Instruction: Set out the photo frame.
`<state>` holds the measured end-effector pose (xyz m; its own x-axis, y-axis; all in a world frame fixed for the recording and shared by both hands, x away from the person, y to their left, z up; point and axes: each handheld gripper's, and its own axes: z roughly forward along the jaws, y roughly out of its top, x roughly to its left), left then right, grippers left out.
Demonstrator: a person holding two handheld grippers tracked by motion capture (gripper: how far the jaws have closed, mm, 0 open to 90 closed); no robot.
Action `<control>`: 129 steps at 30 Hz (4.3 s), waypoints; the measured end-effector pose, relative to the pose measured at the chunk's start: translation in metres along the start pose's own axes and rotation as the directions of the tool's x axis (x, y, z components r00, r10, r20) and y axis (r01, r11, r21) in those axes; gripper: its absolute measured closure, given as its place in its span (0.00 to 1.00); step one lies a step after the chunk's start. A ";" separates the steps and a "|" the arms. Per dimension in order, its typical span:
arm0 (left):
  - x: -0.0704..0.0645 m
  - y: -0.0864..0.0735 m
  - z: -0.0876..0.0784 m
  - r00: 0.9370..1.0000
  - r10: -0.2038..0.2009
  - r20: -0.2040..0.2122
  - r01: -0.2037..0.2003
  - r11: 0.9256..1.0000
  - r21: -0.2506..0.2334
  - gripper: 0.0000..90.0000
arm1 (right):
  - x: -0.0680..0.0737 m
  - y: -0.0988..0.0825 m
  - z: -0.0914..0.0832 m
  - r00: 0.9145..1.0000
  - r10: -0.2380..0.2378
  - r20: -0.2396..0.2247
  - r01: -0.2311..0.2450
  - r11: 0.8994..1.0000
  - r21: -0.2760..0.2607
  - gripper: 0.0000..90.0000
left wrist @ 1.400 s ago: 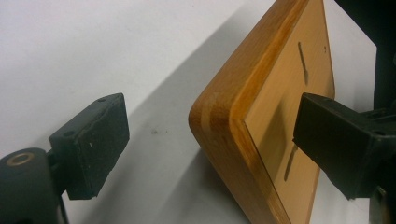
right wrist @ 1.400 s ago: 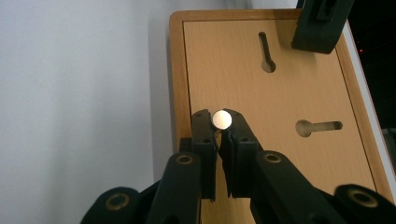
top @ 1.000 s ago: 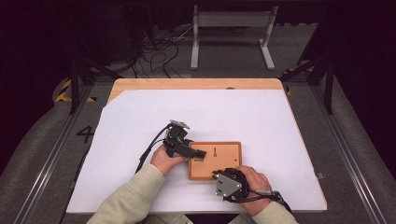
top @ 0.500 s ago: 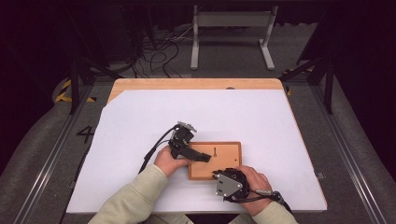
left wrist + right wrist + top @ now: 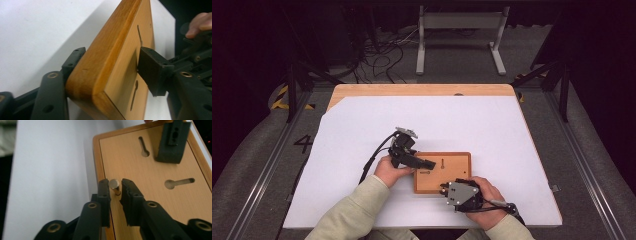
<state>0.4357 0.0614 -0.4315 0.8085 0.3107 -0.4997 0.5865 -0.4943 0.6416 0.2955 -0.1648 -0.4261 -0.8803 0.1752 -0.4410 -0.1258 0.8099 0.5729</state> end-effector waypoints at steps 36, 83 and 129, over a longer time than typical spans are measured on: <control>-0.094 -0.017 -0.026 0.909 0.411 -0.070 -0.403 0.909 0.104 0.78 | -0.059 -0.035 -0.119 0.917 0.395 -0.061 -0.379 0.811 -0.445 0.67; -0.096 -0.020 -0.023 0.874 0.196 -0.445 -0.194 0.980 0.050 0.63 | -0.062 -0.046 -0.108 0.898 0.436 -0.066 -0.420 0.801 -0.426 0.64; -0.051 -0.062 -0.114 0.900 0.091 -0.425 -0.172 0.973 -0.156 0.29 | -0.083 0.040 -0.038 0.348 0.937 -0.017 -0.937 0.347 -0.043 0.28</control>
<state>0.3641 0.1686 -0.3795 0.8020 0.5798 -0.1439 0.4387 -0.4081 0.8007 0.3464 -0.1682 -0.3407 -0.4322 0.8105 0.3954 0.7611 0.0927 0.6420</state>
